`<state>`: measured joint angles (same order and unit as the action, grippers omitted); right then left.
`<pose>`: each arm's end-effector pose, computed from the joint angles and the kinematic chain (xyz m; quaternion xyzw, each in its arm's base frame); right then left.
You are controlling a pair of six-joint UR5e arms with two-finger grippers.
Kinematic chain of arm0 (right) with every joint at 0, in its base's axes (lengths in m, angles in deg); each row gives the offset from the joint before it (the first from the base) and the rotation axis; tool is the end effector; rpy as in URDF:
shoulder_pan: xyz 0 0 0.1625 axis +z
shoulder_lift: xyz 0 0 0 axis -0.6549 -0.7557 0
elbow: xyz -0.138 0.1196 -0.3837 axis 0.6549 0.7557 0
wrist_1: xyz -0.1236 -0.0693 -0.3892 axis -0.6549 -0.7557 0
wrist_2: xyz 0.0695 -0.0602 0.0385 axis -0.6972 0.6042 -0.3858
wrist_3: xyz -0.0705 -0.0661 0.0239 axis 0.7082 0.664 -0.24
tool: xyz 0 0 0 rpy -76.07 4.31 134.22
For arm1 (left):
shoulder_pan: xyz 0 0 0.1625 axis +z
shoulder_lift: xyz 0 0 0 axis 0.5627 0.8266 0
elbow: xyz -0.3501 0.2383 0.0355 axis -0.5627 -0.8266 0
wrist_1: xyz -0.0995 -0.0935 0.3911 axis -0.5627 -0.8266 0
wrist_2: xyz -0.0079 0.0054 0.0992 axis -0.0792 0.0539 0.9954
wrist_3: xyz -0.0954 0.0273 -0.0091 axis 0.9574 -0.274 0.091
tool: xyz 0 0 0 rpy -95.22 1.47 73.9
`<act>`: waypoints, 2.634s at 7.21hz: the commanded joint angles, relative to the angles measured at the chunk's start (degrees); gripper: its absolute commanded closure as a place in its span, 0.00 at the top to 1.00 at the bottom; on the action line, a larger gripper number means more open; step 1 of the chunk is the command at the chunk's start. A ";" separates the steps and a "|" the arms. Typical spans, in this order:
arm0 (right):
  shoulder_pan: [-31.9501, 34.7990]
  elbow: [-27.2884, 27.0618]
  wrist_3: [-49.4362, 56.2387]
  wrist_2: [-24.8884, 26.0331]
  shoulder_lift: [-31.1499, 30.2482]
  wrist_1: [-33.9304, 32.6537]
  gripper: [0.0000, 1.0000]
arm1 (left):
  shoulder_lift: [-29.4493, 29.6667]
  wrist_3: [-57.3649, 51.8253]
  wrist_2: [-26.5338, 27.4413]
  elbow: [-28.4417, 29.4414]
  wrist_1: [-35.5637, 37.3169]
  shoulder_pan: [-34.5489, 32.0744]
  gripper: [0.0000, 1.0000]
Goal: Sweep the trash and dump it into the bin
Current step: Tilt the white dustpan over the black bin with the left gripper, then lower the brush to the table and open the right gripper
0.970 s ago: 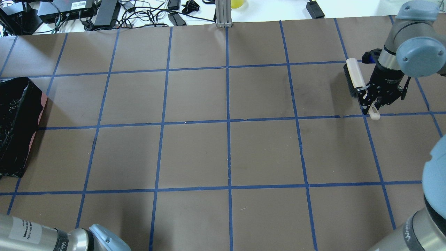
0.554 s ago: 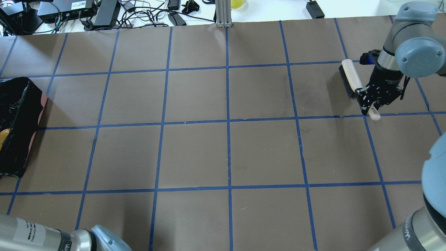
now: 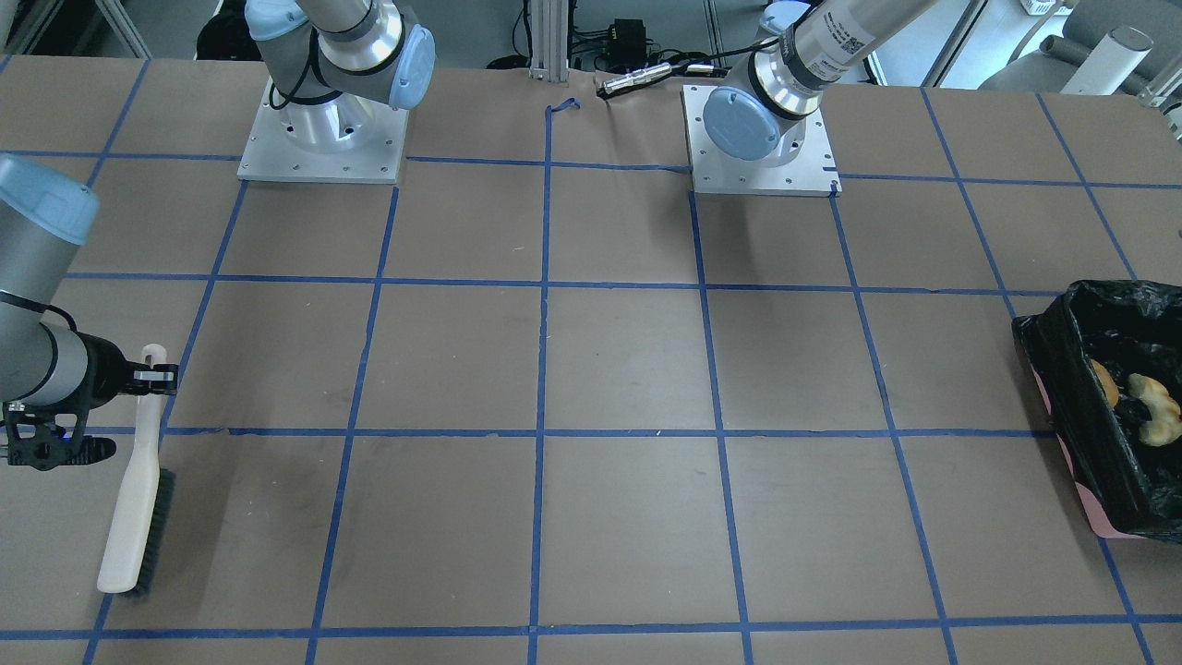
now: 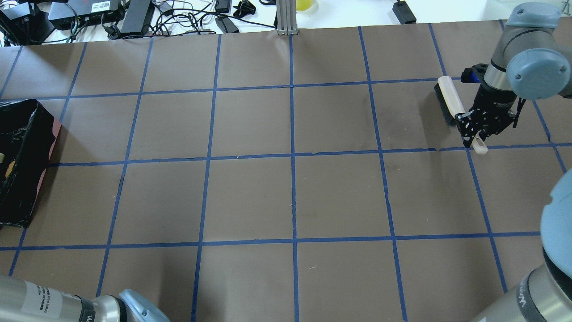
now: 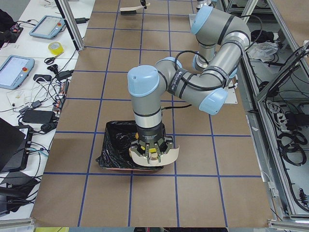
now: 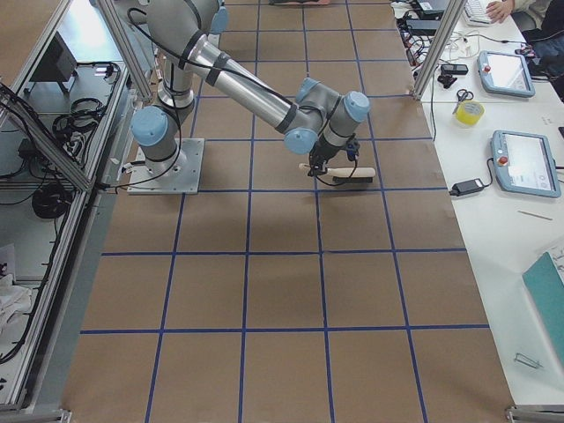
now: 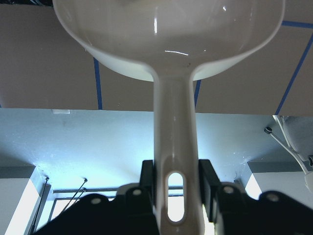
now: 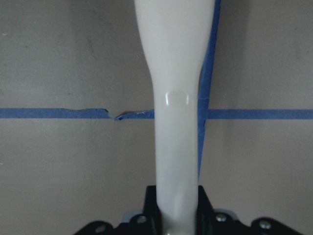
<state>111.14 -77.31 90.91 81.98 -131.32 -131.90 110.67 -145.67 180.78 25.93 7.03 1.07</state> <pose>-0.0815 -0.5845 0.2397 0.0100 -0.9874 -0.1576 0.0079 0.5249 -0.4637 0.5523 0.6624 0.7152 0.1892 0.1182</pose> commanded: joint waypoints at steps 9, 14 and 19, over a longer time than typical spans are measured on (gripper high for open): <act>-0.09 0.01 -0.02 0.06 0.95 -3.04 1.00 | -7.44 -1.87 7.83 -16.43 19.32 -9.10 0.00; 1.05 7.18 -8.49 -4.93 -16.16 12.44 1.00 | -8.76 6.25 -10.77 -9.78 -3.19 -8.92 0.00; 17.48 10.83 -20.19 -4.59 -15.15 15.95 1.00 | -8.85 20.51 -15.37 -8.17 -13.79 -18.13 0.00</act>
<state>125.77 -65.85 74.89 77.91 -147.11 -115.84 101.87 -128.68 165.97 17.79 -4.86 -14.43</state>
